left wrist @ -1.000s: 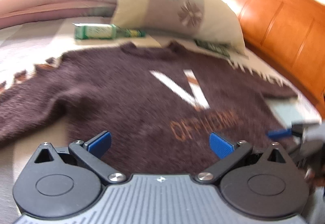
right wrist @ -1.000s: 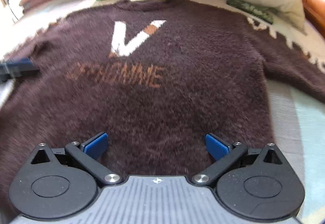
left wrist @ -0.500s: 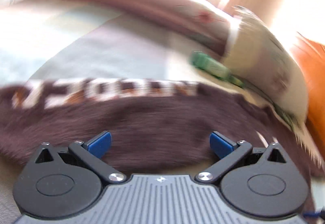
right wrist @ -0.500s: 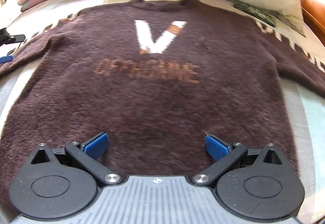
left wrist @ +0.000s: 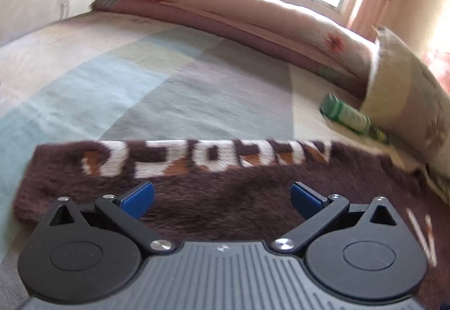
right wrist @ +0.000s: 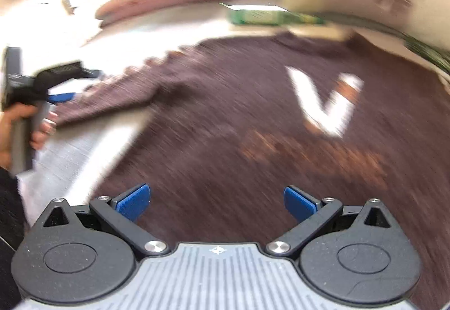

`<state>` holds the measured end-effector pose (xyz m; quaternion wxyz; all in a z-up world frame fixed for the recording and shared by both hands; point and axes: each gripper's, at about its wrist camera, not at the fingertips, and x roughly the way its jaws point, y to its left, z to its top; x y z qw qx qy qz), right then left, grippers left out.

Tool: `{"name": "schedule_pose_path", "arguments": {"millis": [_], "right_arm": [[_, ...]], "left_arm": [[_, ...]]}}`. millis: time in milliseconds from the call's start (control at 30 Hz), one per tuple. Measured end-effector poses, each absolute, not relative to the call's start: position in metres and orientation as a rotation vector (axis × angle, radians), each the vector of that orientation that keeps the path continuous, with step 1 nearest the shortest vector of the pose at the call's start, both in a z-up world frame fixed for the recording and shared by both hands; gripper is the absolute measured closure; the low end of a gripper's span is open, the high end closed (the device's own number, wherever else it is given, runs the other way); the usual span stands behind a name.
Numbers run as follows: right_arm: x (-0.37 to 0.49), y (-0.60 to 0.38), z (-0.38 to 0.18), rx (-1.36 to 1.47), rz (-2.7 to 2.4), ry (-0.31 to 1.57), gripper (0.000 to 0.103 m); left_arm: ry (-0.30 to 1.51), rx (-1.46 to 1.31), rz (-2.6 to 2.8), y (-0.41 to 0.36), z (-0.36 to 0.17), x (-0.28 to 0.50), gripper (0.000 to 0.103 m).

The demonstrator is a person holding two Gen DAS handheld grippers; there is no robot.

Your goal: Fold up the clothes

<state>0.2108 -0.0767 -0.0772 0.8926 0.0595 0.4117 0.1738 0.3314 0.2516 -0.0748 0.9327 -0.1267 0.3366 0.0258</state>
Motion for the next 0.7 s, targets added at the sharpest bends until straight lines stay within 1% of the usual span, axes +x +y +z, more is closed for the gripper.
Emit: {"name": "schedule_pose_path", "arguments": {"millis": [200,400,533,700], "right_arm": [[0.282,-0.019,-0.066,0.024,0.560,0.775,0.000],[0.345,0.024,-0.079,0.009,0.625,0.797,0.000],[0.353,0.030,-0.105,0.019,0.630,0.923,0.000],[0.346,0.031,-0.110,-0.011,0.641,0.924,0.000]], "left_arm": [[0.733,-0.185,-0.044,0.228,-0.080,0.335,0.001],[0.720,-0.275,-0.029,0.251,-0.078,0.335,0.001],[0.720,-0.319,-0.032,0.260,-0.079,0.334,0.001],[0.725,-0.333,-0.024,0.262,-0.081,0.334,0.001]]}}
